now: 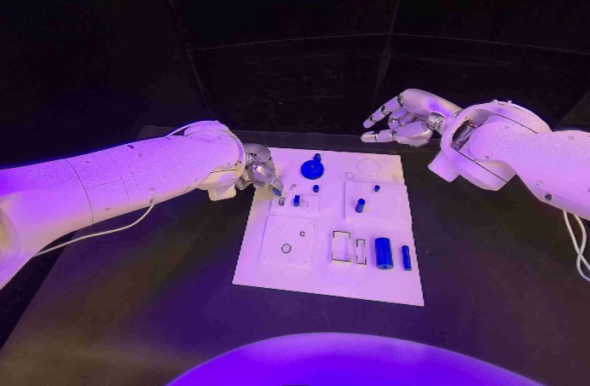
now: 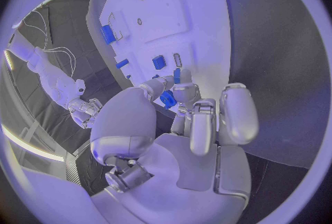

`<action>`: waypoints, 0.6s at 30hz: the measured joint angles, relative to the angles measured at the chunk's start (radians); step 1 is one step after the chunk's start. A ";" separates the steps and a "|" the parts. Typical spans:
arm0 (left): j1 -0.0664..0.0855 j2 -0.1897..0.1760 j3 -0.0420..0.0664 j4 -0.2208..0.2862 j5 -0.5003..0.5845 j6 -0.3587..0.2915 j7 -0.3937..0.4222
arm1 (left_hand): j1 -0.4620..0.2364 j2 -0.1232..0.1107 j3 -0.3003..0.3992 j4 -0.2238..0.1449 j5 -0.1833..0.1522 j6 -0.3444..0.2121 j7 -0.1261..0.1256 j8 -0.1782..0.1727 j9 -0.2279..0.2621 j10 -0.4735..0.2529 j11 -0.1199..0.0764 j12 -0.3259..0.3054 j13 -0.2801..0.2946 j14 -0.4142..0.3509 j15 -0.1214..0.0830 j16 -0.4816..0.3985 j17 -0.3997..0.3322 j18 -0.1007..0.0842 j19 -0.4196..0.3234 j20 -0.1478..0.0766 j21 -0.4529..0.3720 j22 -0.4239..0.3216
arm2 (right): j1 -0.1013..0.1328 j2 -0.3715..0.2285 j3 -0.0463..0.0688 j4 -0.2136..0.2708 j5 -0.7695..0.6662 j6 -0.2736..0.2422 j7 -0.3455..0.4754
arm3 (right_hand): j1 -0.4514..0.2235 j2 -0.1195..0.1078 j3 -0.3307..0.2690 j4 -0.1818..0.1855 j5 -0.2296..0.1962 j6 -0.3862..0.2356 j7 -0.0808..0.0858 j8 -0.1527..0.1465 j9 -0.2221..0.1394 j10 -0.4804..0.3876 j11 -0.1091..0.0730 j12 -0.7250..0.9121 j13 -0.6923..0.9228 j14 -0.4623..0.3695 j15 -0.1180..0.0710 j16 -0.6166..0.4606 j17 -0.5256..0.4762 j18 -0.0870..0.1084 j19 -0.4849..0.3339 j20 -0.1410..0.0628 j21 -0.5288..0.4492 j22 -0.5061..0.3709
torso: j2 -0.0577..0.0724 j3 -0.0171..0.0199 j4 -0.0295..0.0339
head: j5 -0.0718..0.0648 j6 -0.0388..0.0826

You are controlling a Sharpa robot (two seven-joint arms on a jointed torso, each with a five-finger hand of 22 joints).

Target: Assemble the parts on the task board

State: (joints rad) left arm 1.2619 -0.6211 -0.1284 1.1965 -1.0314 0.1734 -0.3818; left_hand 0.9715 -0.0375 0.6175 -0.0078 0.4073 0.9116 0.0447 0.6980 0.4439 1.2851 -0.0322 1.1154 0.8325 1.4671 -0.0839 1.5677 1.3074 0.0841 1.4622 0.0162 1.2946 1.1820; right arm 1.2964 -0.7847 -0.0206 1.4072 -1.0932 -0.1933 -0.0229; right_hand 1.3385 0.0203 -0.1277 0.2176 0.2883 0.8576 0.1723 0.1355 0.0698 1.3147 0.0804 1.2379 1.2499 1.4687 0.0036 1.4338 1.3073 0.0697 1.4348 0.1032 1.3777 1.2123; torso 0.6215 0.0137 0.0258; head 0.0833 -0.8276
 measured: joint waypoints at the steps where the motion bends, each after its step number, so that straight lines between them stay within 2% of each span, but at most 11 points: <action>1: 0.000 0.000 0.000 0.003 -0.002 -0.004 -0.001 | 0.000 0.000 0.001 -0.001 0.000 0.000 0.000 0.000 0.000 0.000 0.000 0.000 0.000 0.000 0.000 0.000 0.000 0.000 0.000 0.000 0.000 0.000 | 0.000 0.000 0.000 0.000 0.000 0.000 0.000 | 0.000 0.000 0.000 0.000 0.000 0.000 0.000 0.000 0.000 0.000 0.000 0.000 0.000 0.000 0.000 0.000 0.000 0.000 0.000 0.000 0.000 0.000 | 0.000 0.0000 0.0000 | 0.000 -0.001; 18: -0.013 0.005 -0.001 0.016 -0.014 -0.010 -0.020 | 0.002 0.002 0.000 -0.002 0.006 0.000 0.000 -0.001 0.000 0.000 0.000 0.000 0.000 0.000 0.000 0.000 0.000 0.000 0.000 0.000 0.000 0.000 | 0.000 0.002 0.000 -0.001 0.000 0.001 0.000 | 0.000 0.000 0.000 0.000 0.000 0.000 0.000 0.000 0.000 0.000 0.000 0.000 0.000 0.000 0.000 0.000 0.000 0.000 0.000 0.000 0.000 -0.001 | 0.000 0.0001 -0.0005 | 0.000 -0.005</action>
State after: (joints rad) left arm 1.2486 -0.6159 -0.1297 1.2126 -1.0455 0.1634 -0.4014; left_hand 0.9730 -0.0359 0.6175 -0.0096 0.4130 0.9117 0.0451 0.6973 0.4436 1.2851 -0.0318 1.1154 0.8323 1.4671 -0.0839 1.5677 1.3074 0.0841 1.4622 0.0163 1.2946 1.1818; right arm 1.2964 -0.7829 -0.0206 1.4064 -1.0932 -0.1920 -0.0229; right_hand 1.3384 0.0203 -0.1276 0.2176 0.2883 0.8576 0.1723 0.1355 0.0698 1.3147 0.0804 1.2380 1.2499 1.4686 0.0036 1.4338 1.3073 0.0697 1.4348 0.1033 1.3777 1.2116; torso 0.6219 0.0138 0.0253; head 0.0836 -0.8323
